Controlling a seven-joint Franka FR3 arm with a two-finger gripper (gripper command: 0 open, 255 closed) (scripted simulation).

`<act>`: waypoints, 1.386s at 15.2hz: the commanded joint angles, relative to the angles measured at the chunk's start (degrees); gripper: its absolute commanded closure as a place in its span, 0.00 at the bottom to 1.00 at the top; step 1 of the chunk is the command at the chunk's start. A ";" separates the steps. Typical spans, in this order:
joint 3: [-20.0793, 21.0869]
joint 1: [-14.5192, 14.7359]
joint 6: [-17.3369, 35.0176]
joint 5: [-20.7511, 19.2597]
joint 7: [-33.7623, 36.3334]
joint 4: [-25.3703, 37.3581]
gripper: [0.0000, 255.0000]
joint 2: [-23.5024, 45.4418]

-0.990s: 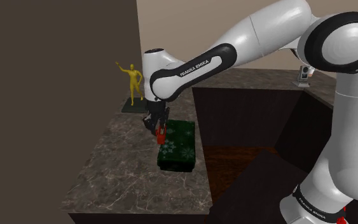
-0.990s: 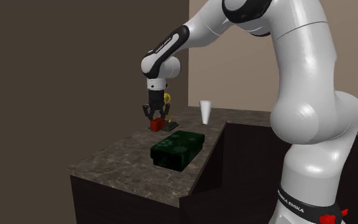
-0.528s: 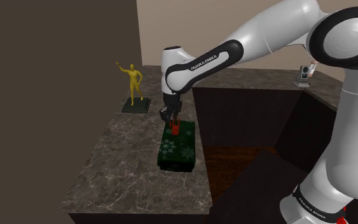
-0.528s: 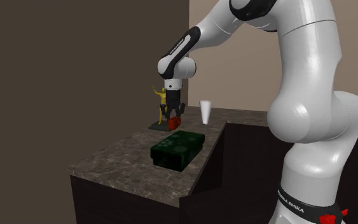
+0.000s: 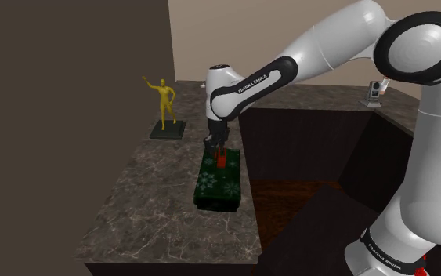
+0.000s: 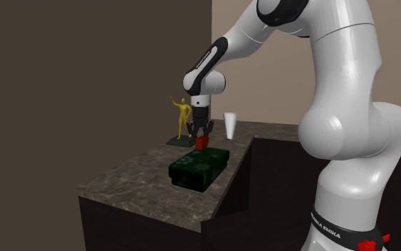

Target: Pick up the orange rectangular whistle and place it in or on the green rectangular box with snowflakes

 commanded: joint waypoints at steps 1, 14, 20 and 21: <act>-0.08 0.12 1.41 -0.26 0.23 -0.59 1.00 0.81; -0.47 0.41 5.18 -1.10 0.74 -1.56 1.00 3.66; -0.47 0.41 5.17 -1.10 0.73 -1.56 0.00 3.66; -0.47 0.41 5.17 -1.10 0.73 -1.56 0.00 3.66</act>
